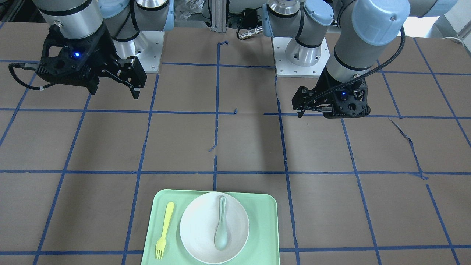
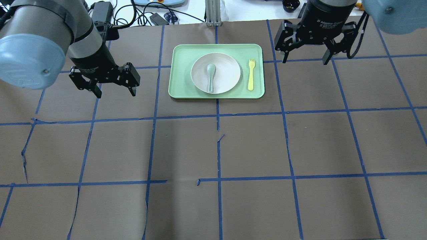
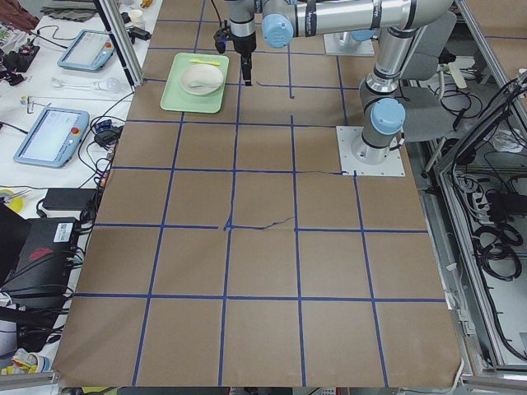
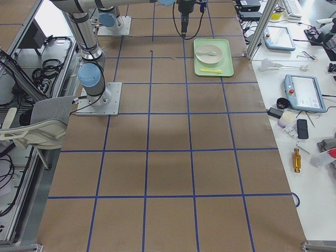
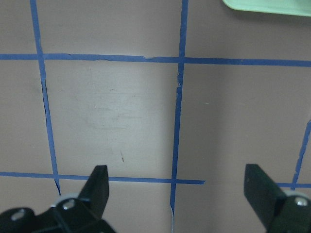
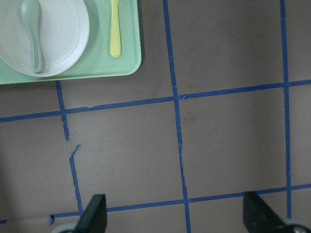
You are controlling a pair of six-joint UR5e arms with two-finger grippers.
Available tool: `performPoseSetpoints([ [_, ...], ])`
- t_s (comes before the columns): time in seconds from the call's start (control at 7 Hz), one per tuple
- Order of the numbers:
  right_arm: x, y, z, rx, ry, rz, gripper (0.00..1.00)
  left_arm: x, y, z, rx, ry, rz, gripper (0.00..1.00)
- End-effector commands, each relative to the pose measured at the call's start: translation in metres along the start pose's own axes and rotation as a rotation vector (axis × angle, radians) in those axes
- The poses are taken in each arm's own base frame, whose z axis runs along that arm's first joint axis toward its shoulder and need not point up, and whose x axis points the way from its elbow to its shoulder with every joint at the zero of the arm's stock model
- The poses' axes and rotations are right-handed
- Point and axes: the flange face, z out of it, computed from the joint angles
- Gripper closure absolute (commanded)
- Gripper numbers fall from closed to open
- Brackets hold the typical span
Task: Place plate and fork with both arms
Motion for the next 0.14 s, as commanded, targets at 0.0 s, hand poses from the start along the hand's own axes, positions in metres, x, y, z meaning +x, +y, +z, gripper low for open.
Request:
performPoseSetpoints([
  [0.0, 0.0002, -0.0001, 0.0008, -0.002, -0.001, 0.006, 0.0, -0.0117, -0.0019, 0.0012, -0.003, -0.006, -0.013, 0.0],
])
